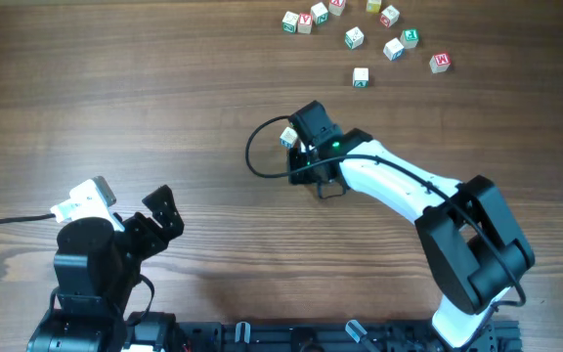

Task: Form a circle
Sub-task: 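Carry the '9' block with the right gripper toward the 'Y' and '2' blocks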

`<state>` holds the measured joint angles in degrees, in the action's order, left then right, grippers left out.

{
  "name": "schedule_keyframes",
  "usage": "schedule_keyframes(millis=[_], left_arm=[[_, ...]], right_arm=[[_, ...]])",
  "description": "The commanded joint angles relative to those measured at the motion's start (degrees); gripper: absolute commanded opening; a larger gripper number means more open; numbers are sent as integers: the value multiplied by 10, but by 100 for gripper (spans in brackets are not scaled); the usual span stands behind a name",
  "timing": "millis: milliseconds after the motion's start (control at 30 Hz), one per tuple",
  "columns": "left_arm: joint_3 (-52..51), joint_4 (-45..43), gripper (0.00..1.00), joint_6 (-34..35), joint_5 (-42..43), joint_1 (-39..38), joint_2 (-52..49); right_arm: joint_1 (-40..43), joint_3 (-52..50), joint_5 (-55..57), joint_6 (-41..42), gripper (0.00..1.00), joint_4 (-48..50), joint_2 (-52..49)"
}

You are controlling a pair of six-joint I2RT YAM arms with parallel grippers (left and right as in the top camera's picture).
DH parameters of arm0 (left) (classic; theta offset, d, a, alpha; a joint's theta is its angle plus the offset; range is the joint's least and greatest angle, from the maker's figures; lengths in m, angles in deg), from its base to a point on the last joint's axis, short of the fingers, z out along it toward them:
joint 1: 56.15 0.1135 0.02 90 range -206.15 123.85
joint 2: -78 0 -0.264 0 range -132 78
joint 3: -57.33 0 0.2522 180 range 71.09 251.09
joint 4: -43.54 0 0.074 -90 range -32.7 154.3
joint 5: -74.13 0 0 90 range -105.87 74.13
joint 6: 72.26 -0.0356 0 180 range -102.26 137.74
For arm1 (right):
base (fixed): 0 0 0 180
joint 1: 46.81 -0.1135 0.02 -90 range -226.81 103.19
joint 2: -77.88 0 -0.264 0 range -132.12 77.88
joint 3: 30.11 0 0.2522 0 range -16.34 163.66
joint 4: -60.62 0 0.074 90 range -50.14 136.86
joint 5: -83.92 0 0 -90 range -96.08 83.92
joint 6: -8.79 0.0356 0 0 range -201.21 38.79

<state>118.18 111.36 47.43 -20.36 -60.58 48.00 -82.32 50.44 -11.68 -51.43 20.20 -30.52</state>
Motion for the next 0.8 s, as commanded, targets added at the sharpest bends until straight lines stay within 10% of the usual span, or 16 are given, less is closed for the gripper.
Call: schedule_keyframes(millis=[0,133,467,767], left_arm=[[-4,1,100,8,-5,0,2],[-4,1,100,8,-5,0,2],[-4,1,100,8,-5,0,2],[-4,1,100,8,-5,0,2]], right_arm=[[-14,-5,13,28,25,12,2],[-17,-5,37,78,24,13,2],[-17,-5,37,79,58,15,0],[-39,-5,37,110,60,17,0]])
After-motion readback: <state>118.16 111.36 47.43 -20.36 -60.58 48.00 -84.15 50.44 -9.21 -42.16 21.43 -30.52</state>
